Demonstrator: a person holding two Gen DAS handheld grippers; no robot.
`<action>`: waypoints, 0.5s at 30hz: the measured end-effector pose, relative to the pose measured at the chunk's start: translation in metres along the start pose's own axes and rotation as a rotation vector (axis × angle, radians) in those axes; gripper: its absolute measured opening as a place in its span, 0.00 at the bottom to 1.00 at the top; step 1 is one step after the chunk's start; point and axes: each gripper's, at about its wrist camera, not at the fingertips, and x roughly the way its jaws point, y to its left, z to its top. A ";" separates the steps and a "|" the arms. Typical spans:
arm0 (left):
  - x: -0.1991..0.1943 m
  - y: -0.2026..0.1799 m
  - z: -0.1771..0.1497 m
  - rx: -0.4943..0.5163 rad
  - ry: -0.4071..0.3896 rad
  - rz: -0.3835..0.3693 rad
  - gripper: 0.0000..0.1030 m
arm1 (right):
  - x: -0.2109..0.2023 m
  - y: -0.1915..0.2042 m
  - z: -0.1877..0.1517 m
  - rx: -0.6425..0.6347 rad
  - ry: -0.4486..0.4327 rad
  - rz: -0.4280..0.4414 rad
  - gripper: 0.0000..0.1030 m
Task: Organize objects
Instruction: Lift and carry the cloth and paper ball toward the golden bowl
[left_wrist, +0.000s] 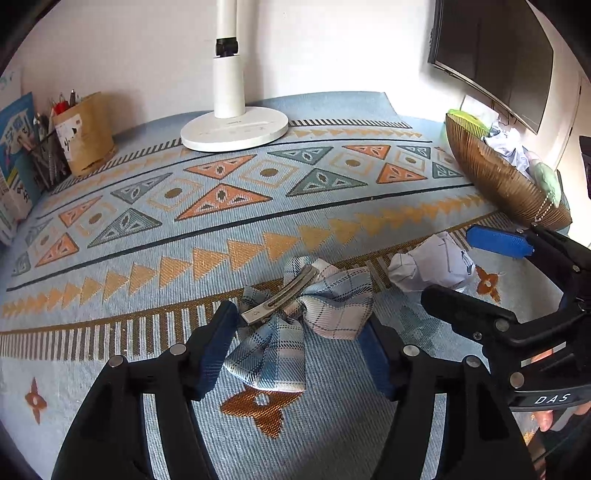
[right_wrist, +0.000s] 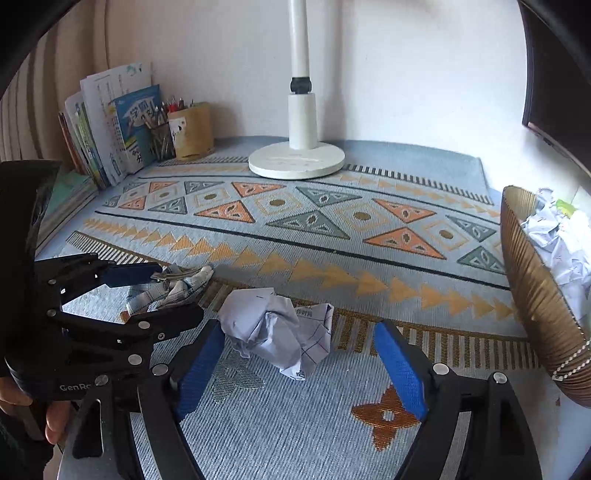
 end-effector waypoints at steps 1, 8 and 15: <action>0.001 -0.001 0.000 0.003 0.004 0.001 0.61 | 0.000 -0.002 0.000 0.008 -0.002 0.004 0.80; 0.002 0.000 0.000 -0.002 0.008 -0.002 0.61 | 0.008 -0.004 0.001 0.034 0.038 0.068 0.52; -0.002 0.012 0.001 -0.066 -0.029 -0.016 0.34 | 0.004 -0.016 0.004 0.090 0.003 0.099 0.46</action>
